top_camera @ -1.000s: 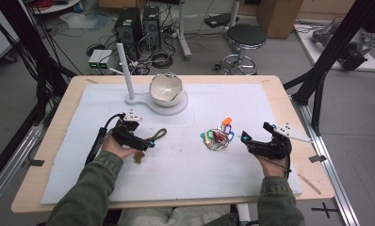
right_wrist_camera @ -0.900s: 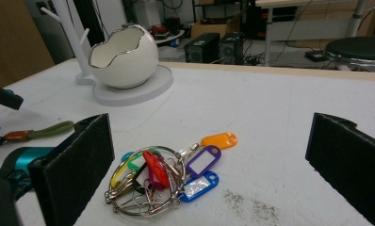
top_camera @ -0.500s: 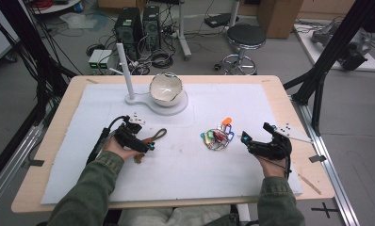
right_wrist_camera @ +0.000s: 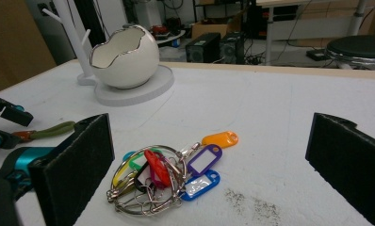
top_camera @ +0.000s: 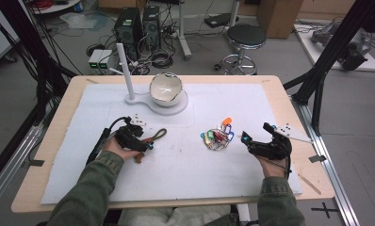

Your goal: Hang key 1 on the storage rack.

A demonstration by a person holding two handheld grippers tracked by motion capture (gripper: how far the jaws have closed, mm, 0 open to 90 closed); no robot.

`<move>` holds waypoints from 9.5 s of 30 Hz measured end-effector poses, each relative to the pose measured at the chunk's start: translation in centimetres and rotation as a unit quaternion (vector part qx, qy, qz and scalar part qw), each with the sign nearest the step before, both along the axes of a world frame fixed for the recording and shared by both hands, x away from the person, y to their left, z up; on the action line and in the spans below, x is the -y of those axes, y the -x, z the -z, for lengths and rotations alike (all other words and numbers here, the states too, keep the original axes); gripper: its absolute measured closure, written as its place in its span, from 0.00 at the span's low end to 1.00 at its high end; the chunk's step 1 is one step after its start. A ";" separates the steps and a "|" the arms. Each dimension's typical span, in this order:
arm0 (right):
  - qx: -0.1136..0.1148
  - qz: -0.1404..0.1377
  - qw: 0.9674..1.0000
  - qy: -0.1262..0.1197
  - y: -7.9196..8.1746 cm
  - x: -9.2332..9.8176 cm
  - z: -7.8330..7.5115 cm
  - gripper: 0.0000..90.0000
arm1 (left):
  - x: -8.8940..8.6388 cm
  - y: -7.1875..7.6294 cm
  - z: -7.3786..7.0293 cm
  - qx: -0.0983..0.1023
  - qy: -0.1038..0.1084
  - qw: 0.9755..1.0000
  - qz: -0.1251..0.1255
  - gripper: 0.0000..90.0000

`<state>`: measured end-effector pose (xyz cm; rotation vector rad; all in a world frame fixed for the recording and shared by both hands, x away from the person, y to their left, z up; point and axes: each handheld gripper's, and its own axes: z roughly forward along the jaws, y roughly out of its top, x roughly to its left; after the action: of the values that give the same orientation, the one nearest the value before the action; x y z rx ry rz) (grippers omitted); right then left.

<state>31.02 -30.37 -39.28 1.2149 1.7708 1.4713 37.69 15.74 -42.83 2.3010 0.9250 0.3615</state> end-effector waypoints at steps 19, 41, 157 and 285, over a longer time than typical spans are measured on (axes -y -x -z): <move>0.000 0.001 1.000 0.001 0.0 0.0 0.0 0.01 | -0.9 -0.5 -0.1 -0.036 0.026 0.999 0.005 0.80; 0.002 0.003 1.000 0.000 0.1 -0.1 0.0 0.01 | -3.4 -0.3 -2.1 -0.030 0.059 0.998 -0.026 0.82; -0.005 0.006 1.000 -0.008 0.4 0.4 0.2 0.01 | -14.0 -12.3 -13.9 -0.015 0.096 0.980 -0.173 0.82; -0.005 0.001 1.000 -0.002 0.2 0.2 0.2 0.01 | -11.6 -1.2 -8.2 0.073 0.102 0.973 -0.196 0.02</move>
<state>30.80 -30.58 -39.46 1.2278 1.7730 1.4693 38.89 27.32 -34.67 1.8737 1.2769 0.5656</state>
